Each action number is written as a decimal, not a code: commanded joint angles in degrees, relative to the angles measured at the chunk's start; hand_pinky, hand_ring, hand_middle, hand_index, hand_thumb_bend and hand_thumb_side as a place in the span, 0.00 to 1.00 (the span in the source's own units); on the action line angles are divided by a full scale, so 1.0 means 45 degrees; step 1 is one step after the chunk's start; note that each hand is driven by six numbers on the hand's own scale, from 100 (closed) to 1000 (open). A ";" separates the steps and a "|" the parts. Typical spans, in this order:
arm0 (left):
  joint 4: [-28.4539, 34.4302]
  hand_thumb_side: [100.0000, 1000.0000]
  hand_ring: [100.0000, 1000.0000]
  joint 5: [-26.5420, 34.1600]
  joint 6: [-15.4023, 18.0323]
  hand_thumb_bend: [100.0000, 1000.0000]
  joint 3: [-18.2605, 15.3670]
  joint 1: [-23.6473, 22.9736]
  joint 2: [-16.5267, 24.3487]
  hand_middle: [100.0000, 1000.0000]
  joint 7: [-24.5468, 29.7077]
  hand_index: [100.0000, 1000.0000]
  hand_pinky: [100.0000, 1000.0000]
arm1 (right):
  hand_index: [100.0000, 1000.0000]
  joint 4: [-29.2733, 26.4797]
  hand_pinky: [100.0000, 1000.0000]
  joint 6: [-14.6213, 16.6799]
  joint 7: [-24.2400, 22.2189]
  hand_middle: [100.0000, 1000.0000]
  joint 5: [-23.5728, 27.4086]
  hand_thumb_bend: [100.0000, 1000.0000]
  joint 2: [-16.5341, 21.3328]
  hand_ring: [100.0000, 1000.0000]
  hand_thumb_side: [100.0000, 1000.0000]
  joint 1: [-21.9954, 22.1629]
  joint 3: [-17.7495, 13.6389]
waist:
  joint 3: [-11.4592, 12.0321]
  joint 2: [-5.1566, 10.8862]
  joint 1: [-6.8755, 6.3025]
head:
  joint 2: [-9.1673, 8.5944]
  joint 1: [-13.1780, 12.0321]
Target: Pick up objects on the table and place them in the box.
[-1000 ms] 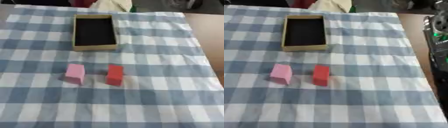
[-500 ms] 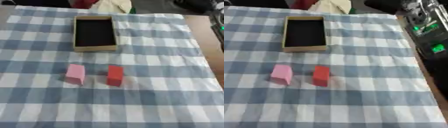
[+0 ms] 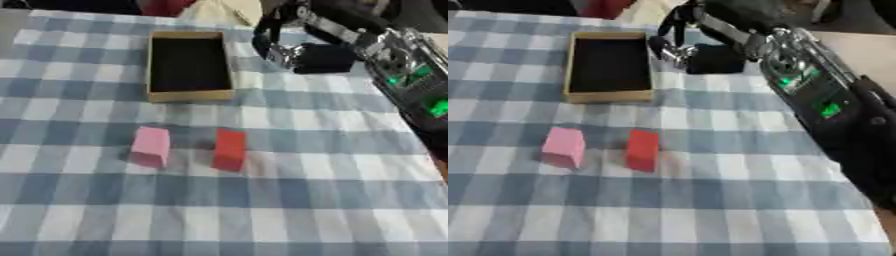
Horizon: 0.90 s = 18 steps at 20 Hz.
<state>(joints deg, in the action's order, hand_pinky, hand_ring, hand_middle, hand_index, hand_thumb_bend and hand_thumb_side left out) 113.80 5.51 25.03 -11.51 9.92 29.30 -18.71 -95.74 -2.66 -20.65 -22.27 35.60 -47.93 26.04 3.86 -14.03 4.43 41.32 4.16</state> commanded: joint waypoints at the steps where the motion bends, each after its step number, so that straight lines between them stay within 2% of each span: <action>1: 0.0177 0.75 0.60 0.0022 -0.0007 0.00 -0.0038 0.0015 0.0385 0.60 0.0049 0.73 0.74 | 0.78 -0.0009 0.84 0.0207 -0.0351 0.52 0.0181 0.24 0.0374 0.81 0.86 -0.0294 0.0124 | -0.0037 0.0289 -0.0029 | 0.0115 -0.0038; 6: 0.0177 0.75 0.60 0.0023 -0.0040 0.00 -0.0024 -0.0005 0.0419 0.60 0.0065 0.73 0.74 | 0.77 0.0035 0.85 0.0533 -0.1040 0.53 0.0528 0.36 0.0471 0.82 0.76 -0.0393 0.0403 | -0.0081 0.0327 0.0030 | 0.0178 -0.0089; 10: 0.0177 0.75 0.60 0.0033 -0.0043 0.00 -0.0021 -0.0019 0.0429 0.60 0.0067 0.73 0.74 | 0.76 0.0033 0.85 0.0526 -0.1469 0.52 0.0844 0.43 0.0394 0.81 0.59 -0.0418 0.0534 | -0.0072 0.0368 0.0037 | 0.0215 -0.0135; 11: 0.0177 0.75 0.60 0.0039 -0.0045 0.00 -0.0021 -0.0018 0.0429 0.60 0.0066 0.73 0.74 | 0.75 0.0062 0.85 0.0472 -0.1614 0.53 0.0926 0.45 0.0366 0.82 0.49 -0.0427 0.0589 | -0.0069 0.0374 0.0041 | 0.0220 -0.0130; 13: 0.0177 0.75 0.60 0.0053 -0.0052 0.00 -0.0010 -0.0006 0.0425 0.60 0.0076 0.73 0.74 | 0.74 0.0152 0.86 0.0226 -0.1911 0.52 0.1112 0.46 0.0269 0.82 0.40 -0.0467 0.0730 | -0.0061 0.0385 0.0051 | 0.0242 -0.0114; 16: 0.0177 0.75 0.60 0.0074 -0.0060 0.00 -0.0007 -0.0005 0.0423 0.60 0.0089 0.73 0.74 | 0.74 0.0178 0.87 -0.0213 -0.2245 0.52 0.1346 0.47 0.0102 0.83 0.30 -0.0475 0.0887 | -0.0054 0.0403 0.0061 | 0.0272 -0.0107; 18: 0.0177 0.75 0.60 0.0086 -0.0065 0.00 -0.0001 -0.0010 0.0424 0.60 0.0100 0.73 0.74 | 0.74 0.0158 0.88 -0.0504 -0.2473 0.53 0.1383 0.48 0.0003 0.83 0.27 -0.0447 0.0988 | -0.0050 0.0421 0.0069 | 0.0312 -0.0100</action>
<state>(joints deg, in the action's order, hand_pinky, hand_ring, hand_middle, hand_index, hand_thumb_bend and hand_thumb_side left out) 113.80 5.62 24.78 -11.48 9.58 29.36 -18.39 -94.70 -4.16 -31.28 -16.70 35.01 -48.92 30.80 3.58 -13.29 5.04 42.31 3.68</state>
